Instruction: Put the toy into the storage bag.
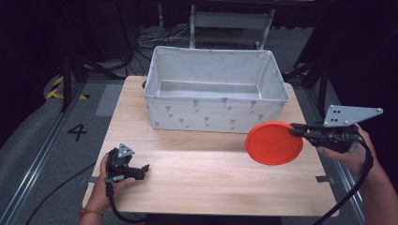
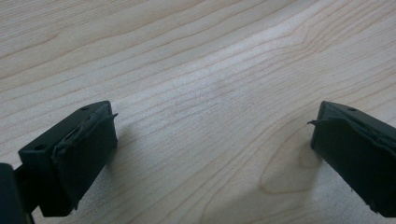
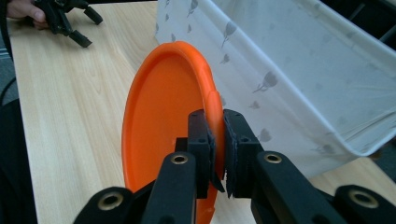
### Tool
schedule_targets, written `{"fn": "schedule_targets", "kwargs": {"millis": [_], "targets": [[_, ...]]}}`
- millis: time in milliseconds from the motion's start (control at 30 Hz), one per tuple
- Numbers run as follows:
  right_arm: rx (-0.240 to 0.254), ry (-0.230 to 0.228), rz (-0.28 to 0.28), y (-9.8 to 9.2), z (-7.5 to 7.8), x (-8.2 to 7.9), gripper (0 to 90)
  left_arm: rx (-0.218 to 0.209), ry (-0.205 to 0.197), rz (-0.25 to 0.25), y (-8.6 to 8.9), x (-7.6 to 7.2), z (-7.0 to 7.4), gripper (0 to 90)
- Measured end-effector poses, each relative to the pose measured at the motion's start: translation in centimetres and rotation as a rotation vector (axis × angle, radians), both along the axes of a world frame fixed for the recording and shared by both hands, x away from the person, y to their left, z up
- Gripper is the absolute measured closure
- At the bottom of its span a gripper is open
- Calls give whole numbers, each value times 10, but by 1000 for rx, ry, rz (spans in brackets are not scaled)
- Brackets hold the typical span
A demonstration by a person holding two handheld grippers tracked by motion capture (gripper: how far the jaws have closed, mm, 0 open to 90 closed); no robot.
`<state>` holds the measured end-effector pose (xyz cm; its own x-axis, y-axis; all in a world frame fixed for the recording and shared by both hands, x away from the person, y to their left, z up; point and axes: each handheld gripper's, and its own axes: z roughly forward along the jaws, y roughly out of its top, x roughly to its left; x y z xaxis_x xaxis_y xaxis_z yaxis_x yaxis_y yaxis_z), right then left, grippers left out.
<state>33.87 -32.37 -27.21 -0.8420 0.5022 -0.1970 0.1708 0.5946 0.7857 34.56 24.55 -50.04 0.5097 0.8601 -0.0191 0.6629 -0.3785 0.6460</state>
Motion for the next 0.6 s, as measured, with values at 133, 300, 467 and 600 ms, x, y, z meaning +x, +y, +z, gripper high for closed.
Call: {"fn": "schedule_targets", "kwargs": {"millis": [133,300,467,600], "targets": [[2,-23,-7,5,16,3,826,0,0,0,0,0,0,7],[-6,-33,-3,11,28,11,826,0,0,0,0,0,0,7],[-12,-38,-7,15,40,23,826,-1,1,1,0,0,0,6],[-7,-53,-14,15,53,32,826,-1,1,1,0,0,0,7]]}}
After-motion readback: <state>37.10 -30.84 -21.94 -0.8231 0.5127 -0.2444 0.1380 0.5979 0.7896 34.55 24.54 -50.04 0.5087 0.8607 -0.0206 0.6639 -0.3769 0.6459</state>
